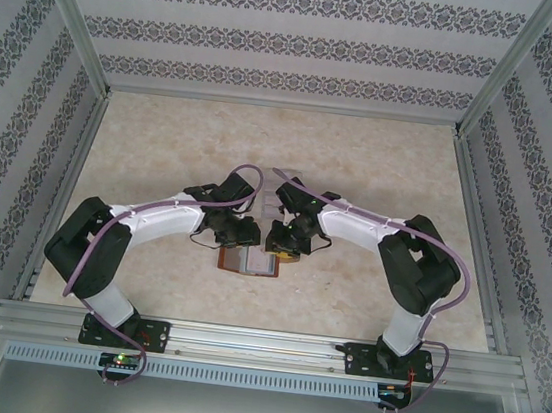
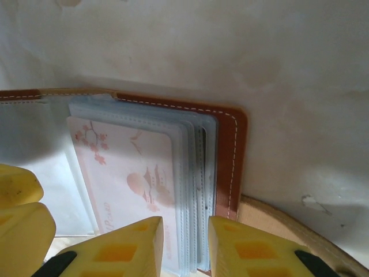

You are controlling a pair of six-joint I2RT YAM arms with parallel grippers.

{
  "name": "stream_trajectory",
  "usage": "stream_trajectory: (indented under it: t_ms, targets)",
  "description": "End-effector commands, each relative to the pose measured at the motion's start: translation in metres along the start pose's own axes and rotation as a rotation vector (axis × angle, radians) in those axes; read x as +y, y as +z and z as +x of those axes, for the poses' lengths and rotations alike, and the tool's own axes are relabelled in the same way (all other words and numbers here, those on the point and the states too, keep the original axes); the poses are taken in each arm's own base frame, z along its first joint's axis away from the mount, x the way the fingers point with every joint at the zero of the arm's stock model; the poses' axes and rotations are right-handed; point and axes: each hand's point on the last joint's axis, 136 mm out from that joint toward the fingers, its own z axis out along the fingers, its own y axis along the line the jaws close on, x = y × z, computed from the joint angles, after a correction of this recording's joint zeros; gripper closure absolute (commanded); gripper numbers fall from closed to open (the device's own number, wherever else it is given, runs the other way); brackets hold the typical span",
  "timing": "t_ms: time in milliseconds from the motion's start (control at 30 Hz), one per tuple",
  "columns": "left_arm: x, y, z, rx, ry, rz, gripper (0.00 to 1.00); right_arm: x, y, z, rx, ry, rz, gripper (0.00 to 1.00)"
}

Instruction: Take the credit cards out of the card holder

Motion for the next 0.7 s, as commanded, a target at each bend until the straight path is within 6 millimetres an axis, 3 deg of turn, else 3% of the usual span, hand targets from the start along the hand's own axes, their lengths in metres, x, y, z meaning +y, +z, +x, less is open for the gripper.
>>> stream_trajectory:
  t_ms: [0,333,667]
  targets:
    - [0.006,0.005,0.001,0.012,-0.017,-0.008,0.73,0.007,0.003,-0.001,0.010,-0.006,-0.003,0.72]
    - [0.013,0.009,0.005,0.023,-0.016,-0.030,0.76,-0.005,0.018,0.001,0.039,0.002,0.034,0.76]
    - [0.021,0.016,0.010,0.050,-0.018,-0.054,0.77,-0.008,0.018,0.003,0.043,0.001,0.047,0.78]
